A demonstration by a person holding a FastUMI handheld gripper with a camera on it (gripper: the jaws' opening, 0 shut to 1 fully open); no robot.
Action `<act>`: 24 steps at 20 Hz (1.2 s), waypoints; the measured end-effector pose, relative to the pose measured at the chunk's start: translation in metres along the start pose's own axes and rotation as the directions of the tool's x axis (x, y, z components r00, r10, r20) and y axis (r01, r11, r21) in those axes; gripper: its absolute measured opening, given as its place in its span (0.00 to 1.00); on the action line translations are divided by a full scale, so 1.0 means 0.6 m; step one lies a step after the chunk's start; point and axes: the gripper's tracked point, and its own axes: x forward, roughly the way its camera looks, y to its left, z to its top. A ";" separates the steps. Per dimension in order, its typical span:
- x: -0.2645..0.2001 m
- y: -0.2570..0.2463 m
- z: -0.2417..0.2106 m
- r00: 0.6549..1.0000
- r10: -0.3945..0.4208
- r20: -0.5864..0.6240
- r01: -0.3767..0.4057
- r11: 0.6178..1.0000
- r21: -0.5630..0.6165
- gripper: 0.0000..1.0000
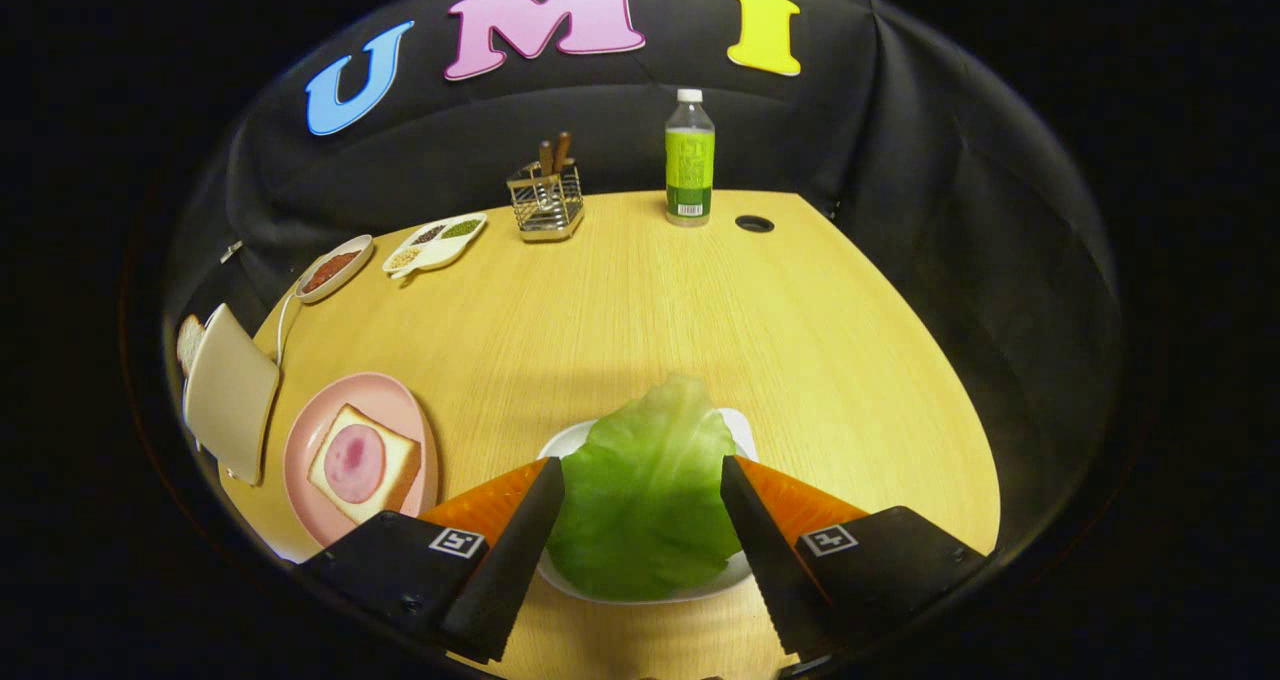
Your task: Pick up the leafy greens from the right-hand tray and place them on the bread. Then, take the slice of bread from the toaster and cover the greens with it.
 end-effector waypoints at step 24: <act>0.037 0.009 -0.042 0.983 0.066 -0.170 -0.071 0.997 -0.028 0.06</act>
